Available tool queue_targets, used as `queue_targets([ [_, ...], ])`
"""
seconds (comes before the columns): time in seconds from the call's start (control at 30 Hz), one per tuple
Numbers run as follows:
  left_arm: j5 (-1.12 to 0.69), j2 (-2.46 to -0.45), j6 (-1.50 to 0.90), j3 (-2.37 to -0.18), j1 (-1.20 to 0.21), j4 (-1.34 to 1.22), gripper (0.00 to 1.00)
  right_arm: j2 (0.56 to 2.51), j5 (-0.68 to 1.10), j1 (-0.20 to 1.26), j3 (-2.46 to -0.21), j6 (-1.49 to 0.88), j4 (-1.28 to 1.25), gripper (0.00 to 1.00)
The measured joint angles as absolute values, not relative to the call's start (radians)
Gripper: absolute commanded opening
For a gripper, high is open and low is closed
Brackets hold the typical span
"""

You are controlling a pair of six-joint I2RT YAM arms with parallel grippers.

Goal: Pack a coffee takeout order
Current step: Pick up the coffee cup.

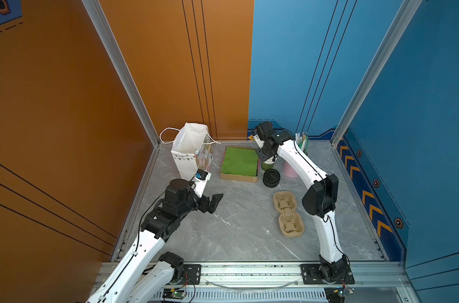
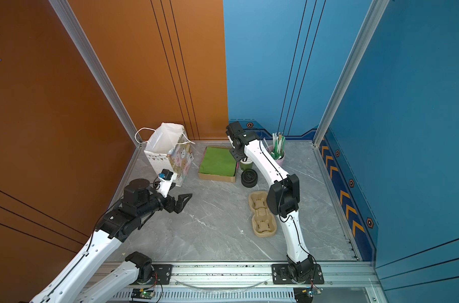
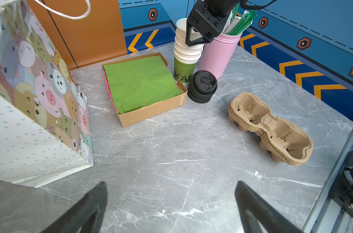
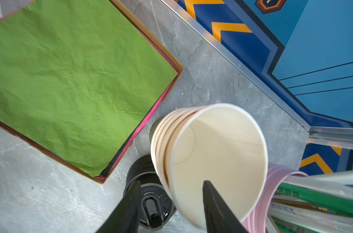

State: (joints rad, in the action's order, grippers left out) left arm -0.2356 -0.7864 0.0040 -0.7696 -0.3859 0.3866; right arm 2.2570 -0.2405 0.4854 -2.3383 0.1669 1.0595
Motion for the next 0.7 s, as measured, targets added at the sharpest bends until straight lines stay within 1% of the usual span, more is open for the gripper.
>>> queue_targets([
  [0.1,-0.235,-0.786,0.004,-0.77,-0.385,0.386,0.99,2.279,-0.24,0.476,-2.366,0.171,1.066,0.37],
  [0.13,-0.235,-0.786,0.004,-0.769,-0.385,0.387,0.99,2.284,-0.24,0.474,-2.375,0.175,1.066,0.33],
  [0.27,-0.231,-0.786,0.004,-0.769,-0.385,0.387,0.99,2.297,-0.237,0.47,-2.4,0.184,1.066,0.22],
  [0.5,-0.225,-0.786,0.004,-0.768,-0.385,0.387,0.99,2.301,-0.232,0.469,-2.402,0.203,1.066,0.14],
  [0.7,-0.224,-0.786,0.004,-0.768,-0.385,0.387,0.99,2.301,-0.214,0.469,-2.403,0.212,1.067,0.13],
])
